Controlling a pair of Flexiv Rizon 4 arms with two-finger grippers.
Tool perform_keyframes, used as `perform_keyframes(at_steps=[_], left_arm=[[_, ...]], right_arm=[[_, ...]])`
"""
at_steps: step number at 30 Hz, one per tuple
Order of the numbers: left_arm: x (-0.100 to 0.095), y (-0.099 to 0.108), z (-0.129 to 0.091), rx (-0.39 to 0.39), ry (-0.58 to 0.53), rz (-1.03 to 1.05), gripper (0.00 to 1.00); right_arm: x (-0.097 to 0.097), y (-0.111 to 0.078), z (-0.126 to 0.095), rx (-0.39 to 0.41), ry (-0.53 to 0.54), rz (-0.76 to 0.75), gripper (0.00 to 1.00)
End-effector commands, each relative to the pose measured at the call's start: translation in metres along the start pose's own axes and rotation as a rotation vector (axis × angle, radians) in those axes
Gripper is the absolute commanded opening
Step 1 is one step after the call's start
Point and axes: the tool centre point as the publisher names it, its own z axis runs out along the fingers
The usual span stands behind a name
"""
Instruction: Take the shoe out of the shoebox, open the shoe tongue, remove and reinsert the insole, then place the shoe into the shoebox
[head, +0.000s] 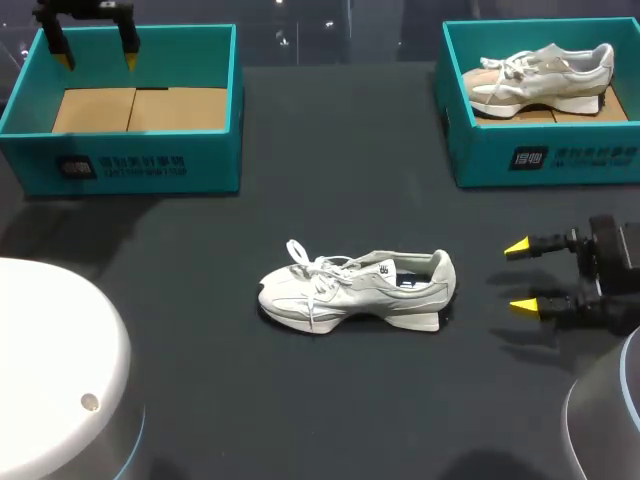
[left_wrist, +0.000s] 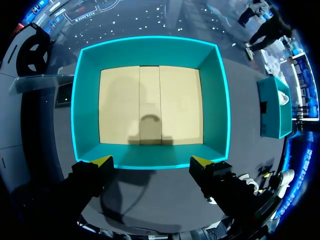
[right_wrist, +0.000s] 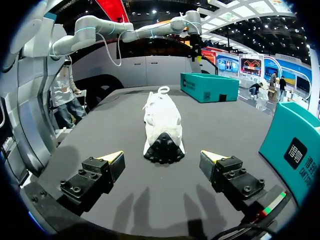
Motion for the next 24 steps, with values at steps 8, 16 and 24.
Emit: perform_keyframes(at_steps=[8,16,24], left_arm=[[0.000,0.000,0.000,-0.001,-0.001,0.000,1.00],[0.000,0.000,0.000,-0.001,-0.001,0.000,1.00],[0.000,0.000,0.000,-0.001,-0.001,0.000,1.00]], right_arm=[[0.006,-0.001,0.001,-0.002,-0.021,-0.002,1.00],[0.000,-0.017,0.000,-0.051,-0.166,0.037,1.00],[-0.001,-0.010,0.013,-0.052,-0.162,0.021,1.00]])
